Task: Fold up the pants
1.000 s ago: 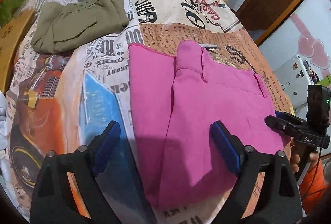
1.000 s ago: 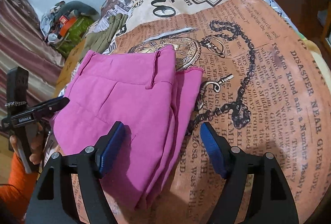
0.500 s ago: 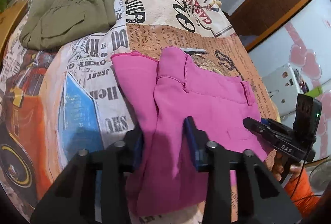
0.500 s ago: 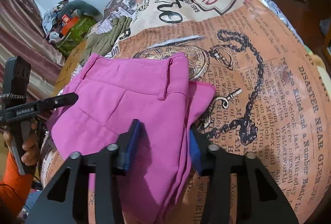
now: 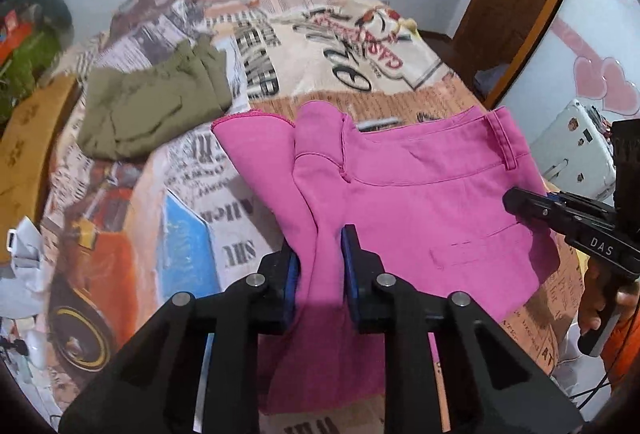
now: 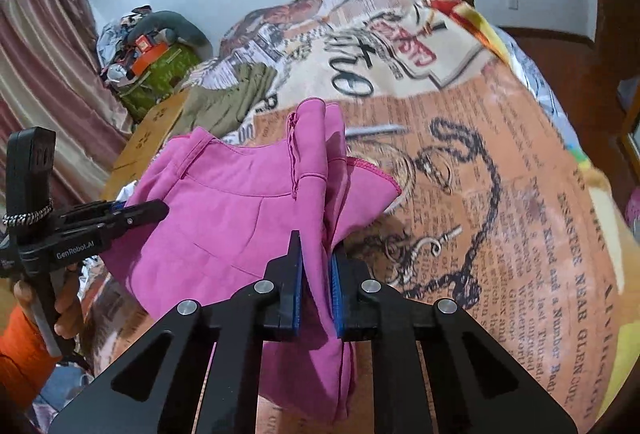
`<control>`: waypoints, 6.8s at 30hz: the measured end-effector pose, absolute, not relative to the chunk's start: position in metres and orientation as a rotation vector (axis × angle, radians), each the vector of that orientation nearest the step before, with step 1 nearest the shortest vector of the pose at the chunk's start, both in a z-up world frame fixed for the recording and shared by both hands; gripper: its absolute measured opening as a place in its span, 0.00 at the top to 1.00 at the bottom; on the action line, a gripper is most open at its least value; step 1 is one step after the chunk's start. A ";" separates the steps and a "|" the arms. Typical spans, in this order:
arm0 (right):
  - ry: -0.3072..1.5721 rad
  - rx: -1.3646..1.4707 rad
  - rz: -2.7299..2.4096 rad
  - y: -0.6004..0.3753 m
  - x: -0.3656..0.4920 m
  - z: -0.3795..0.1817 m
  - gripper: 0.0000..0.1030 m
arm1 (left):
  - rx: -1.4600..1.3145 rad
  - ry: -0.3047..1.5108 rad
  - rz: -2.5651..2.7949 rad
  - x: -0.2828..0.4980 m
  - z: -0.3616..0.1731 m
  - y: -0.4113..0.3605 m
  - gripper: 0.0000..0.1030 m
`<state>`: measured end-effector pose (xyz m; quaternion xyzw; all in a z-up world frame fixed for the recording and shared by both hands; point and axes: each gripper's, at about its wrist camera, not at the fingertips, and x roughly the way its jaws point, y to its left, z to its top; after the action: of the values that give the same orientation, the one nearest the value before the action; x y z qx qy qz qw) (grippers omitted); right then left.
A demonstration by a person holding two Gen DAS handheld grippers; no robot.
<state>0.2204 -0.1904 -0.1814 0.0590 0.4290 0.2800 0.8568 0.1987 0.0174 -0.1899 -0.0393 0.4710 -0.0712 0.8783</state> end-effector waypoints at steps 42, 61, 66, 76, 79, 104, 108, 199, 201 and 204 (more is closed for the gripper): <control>0.802 -0.002 0.715 0.060 0.420 -0.148 0.90 | -0.181 0.797 0.151 0.380 -0.175 0.265 0.80; 0.900 -0.096 0.699 0.085 0.458 -0.221 0.81 | -0.184 0.918 0.180 0.413 -0.273 0.310 0.69; 0.920 -0.170 0.644 0.080 0.452 -0.223 0.62 | -0.182 0.948 0.236 0.400 -0.275 0.324 0.64; 0.901 -0.146 0.627 0.047 0.417 -0.180 0.59 | -0.221 0.925 0.269 0.344 -0.232 0.326 0.64; 0.841 -0.165 0.650 0.040 0.391 -0.147 0.59 | -0.175 0.864 0.251 0.323 -0.196 0.310 0.64; 0.229 0.021 0.763 -0.067 0.131 0.024 0.59 | -0.041 0.256 0.137 0.037 0.044 0.117 0.53; 0.160 0.016 0.745 -0.073 0.106 0.024 0.59 | -0.029 0.192 0.160 0.005 0.046 0.104 0.46; 0.135 0.044 0.650 -0.090 0.082 0.010 0.00 | -0.024 0.154 0.173 -0.011 0.021 0.103 0.00; 0.135 0.044 0.650 -0.090 0.082 0.010 0.00 | -0.024 0.155 0.169 -0.011 0.021 0.103 0.00; 0.137 0.046 0.649 -0.090 0.083 0.010 0.00 | -0.023 0.158 0.165 -0.010 0.020 0.103 0.00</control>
<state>0.0826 -0.0900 0.0102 0.0228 0.0673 0.3183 0.9453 -0.0104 0.1034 0.0204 -0.0116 0.0787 0.0823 0.9934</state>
